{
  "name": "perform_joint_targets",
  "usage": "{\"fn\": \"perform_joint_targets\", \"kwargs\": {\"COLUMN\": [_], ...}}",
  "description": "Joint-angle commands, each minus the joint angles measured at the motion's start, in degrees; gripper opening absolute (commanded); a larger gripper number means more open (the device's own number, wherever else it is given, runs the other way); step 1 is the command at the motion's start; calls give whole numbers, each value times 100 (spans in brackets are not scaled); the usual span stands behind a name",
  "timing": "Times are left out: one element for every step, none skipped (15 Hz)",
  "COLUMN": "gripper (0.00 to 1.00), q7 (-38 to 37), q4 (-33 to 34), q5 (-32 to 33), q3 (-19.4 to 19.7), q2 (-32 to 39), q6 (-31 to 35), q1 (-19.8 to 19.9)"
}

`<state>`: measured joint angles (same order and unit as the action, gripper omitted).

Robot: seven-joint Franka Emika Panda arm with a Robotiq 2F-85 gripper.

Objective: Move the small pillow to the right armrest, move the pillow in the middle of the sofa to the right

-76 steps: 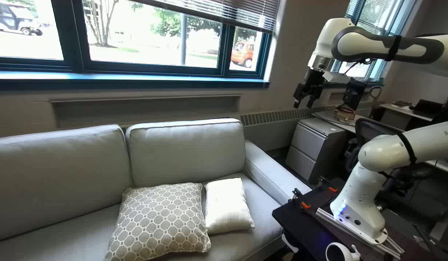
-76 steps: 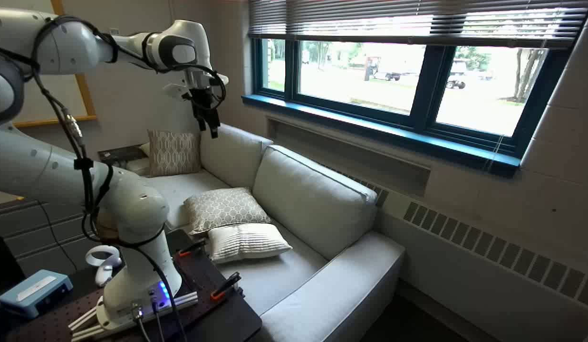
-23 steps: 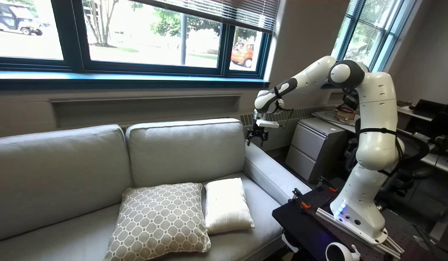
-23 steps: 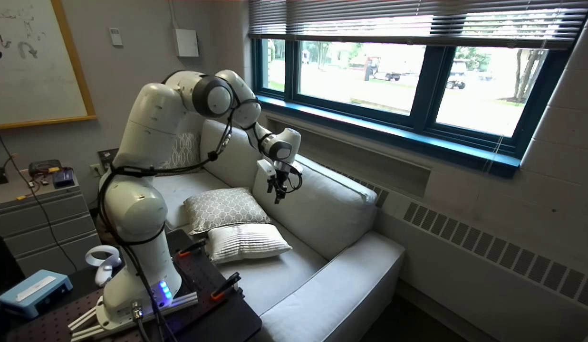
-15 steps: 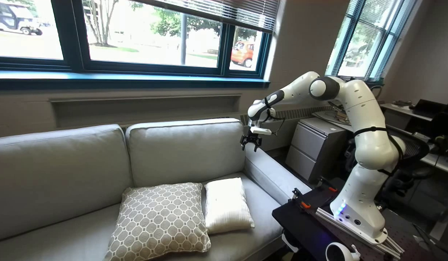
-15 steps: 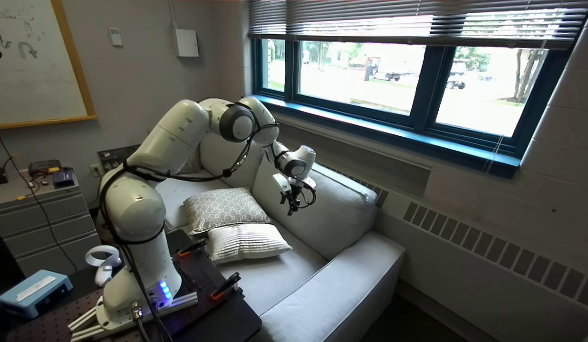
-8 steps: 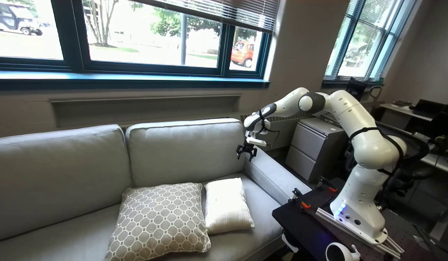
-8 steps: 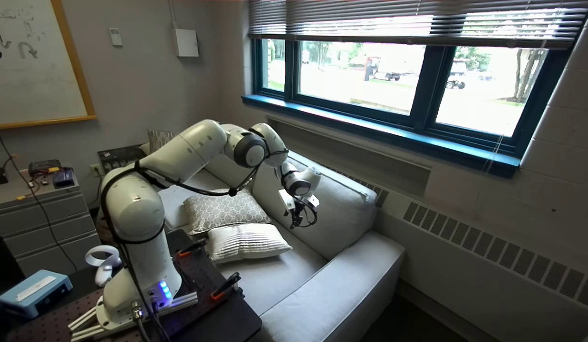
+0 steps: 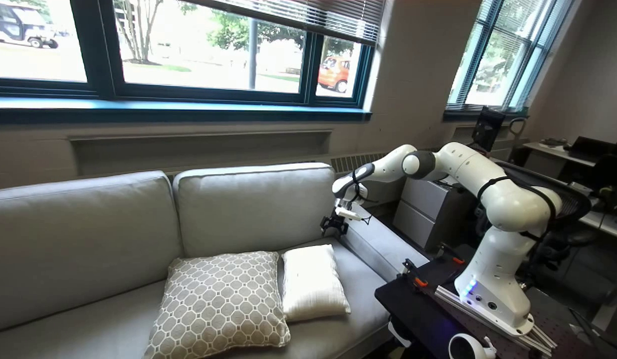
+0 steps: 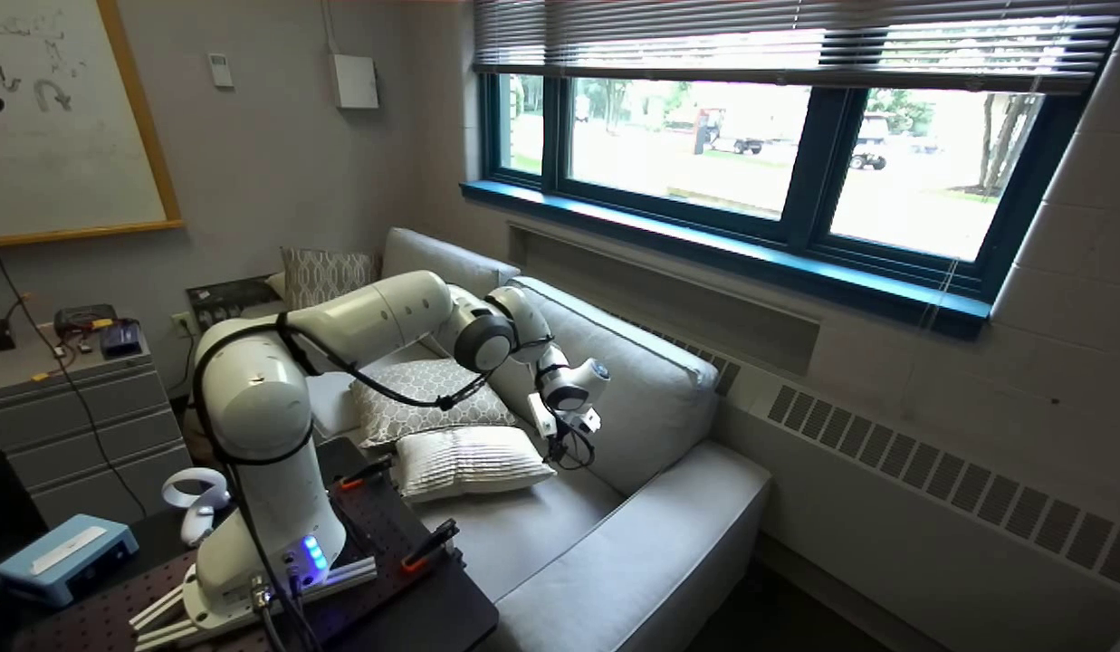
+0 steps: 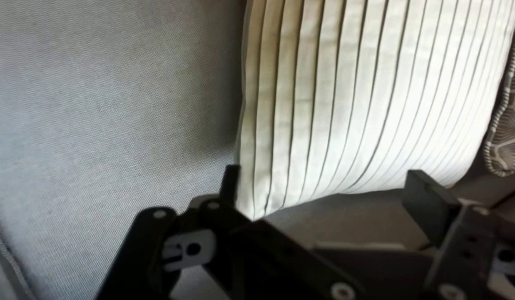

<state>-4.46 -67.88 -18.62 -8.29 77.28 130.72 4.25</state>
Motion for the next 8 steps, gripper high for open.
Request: {"fn": "perform_joint_targets", "kwargs": {"gripper": [100,100,100,100,100,100,100,100], "q7": [256,291,329,523,591,684,769,851], "q4": [1013,1137,1257,342,395,300,189,101], "q5": [-260,-341,-406,-620,-701,-792,-896,-990], "q3": [-374,-455,-517,-553,-593,-612,-645,-678], "q2": [903,1068,1224,700,793,801,800,800], "q6": [-135,-117,-112,218,232,278,323,345], "q1": [247,301,347,457,504,555,611,670]}}
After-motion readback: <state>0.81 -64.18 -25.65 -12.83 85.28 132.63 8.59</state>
